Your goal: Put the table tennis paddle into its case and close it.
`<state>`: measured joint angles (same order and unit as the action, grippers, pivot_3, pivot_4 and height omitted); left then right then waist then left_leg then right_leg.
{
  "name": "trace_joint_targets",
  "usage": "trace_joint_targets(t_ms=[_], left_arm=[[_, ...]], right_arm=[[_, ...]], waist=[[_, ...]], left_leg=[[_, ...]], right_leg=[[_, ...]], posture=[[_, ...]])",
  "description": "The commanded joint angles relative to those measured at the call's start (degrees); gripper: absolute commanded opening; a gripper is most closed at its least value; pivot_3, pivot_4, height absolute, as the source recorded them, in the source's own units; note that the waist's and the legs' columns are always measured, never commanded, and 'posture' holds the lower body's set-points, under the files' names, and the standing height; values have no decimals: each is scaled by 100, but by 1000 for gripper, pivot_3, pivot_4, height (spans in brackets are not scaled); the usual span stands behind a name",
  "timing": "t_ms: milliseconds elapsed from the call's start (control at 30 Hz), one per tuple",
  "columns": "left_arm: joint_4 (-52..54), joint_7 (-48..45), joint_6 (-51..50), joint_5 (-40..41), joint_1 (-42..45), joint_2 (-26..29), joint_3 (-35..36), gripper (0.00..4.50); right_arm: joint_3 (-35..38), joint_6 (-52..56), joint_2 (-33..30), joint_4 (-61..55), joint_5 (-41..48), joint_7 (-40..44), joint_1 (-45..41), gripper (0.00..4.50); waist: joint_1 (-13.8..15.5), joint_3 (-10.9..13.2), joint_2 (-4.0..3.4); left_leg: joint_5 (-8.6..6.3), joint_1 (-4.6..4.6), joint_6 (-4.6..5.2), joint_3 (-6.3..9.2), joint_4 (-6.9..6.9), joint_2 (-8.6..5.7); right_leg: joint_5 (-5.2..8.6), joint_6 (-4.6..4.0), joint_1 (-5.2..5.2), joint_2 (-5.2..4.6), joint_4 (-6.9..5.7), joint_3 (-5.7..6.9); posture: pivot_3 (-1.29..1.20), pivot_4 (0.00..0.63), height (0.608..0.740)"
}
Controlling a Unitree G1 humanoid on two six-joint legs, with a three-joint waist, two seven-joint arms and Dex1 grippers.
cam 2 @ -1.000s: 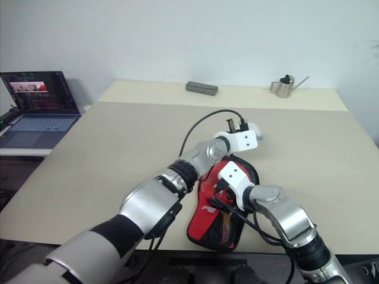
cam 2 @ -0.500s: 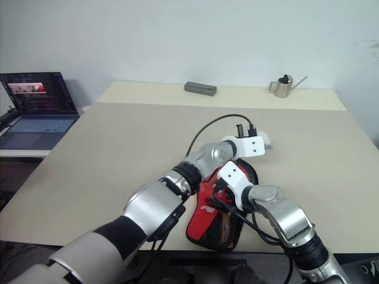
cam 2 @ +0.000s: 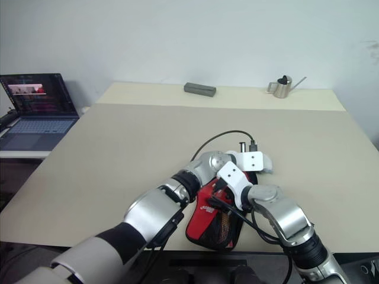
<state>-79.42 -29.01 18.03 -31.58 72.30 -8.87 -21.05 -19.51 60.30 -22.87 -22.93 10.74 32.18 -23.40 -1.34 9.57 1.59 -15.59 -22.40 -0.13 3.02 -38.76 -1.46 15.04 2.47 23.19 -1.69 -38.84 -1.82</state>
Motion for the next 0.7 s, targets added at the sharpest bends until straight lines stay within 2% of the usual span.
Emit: trace_joint_targets(t_ms=[33,167,233,367,533,600,700], left_arm=[[153,-208,184,166,9,-427,21,1380],[222,-524,281,489,164,-339,260,2899],[341,-1241,440,961,267,-240,610,3568],[685,-2852,657,1869,341,64,1203,3568],[1579,-4538,95,3019,249,545,1770,3568],[2093,-4975,-341,3396,112,818,1892,3568],[2807,-5150,-843,3637,-213,1292,1929,3568]], right_arm=[[-302,122,8,348,20,22,73,4500],[-270,105,-1,383,21,46,36,4500],[-261,86,-14,402,19,61,29,4500],[-269,2,-32,485,9,98,-8,4500],[-305,-110,13,634,-5,131,-126,4500],[-292,-139,23,664,5,141,-151,4500],[-272,-185,26,705,17,154,-161,4500]], waist=[[-7,0,0],[-21,1,0],[-23,2,0],[-33,4,-2],[-108,17,-7],[-99,21,-8],[-100,17,-11]], left_leg=[[0,0,0,0,0,0],[0,-1,0,-1,0,0],[0,-3,0,-1,0,0],[0,-10,0,-1,0,0],[0,-7,0,-8,2,8],[0,-14,0,-4,1,12],[0,-7,0,-8,0,10]], right_leg=[[0,0,0,0,0,0],[0,-1,1,0,0,-1],[-1,-2,3,0,0,-1],[-7,-11,11,0,0,1],[-6,-12,14,9,-3,-9],[-7,-14,20,12,-3,-8],[-7,-15,11,9,0,-14]], posture=[[0,150,740],[0,150,740],[0,150,740],[0,150,740],[0,150,740],[0,150,740],[0,150,740]])
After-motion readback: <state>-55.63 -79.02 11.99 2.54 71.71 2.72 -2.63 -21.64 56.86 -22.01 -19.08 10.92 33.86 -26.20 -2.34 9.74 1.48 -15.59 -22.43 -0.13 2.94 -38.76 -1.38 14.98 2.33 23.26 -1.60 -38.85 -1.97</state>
